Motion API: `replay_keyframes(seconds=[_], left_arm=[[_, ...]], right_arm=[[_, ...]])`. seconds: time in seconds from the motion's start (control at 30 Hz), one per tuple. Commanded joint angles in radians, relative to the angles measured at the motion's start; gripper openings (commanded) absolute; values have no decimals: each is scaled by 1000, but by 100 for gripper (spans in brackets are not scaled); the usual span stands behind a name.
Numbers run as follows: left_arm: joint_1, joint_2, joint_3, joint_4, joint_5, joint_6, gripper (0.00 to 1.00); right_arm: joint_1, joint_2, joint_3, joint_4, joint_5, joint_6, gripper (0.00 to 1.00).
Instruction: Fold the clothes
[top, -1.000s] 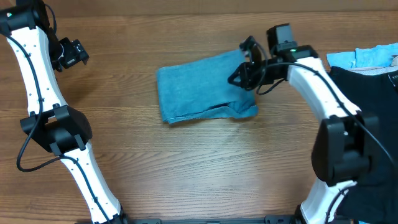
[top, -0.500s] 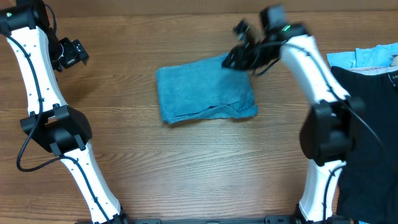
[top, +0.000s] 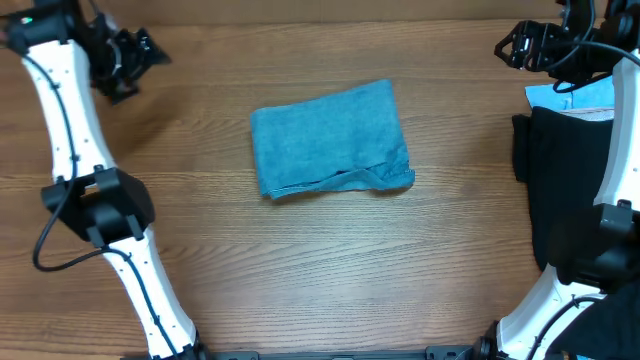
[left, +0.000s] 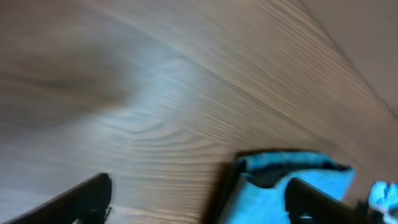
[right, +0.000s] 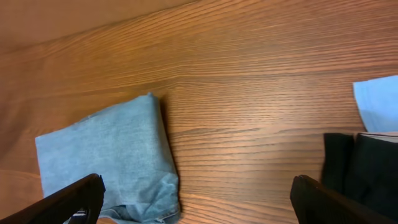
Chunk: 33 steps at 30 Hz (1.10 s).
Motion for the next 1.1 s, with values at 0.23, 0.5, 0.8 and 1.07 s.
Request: replay_keyframes(seconds=[0.23, 0.5, 0.8, 1.07], left_arm=[[-526, 43, 10, 192, -92, 179, 4], [-506, 257, 10, -12, -98, 274, 4], [-490, 271, 119, -37, -99, 274, 4], [-455, 174, 109, -140, -203, 216, 4]], right_arm=[[0, -3, 3, 0, 6, 0, 100], [0, -3, 3, 0, 6, -1, 100], [0, -3, 3, 0, 6, -1, 100], [0, -3, 3, 0, 6, -1, 100]])
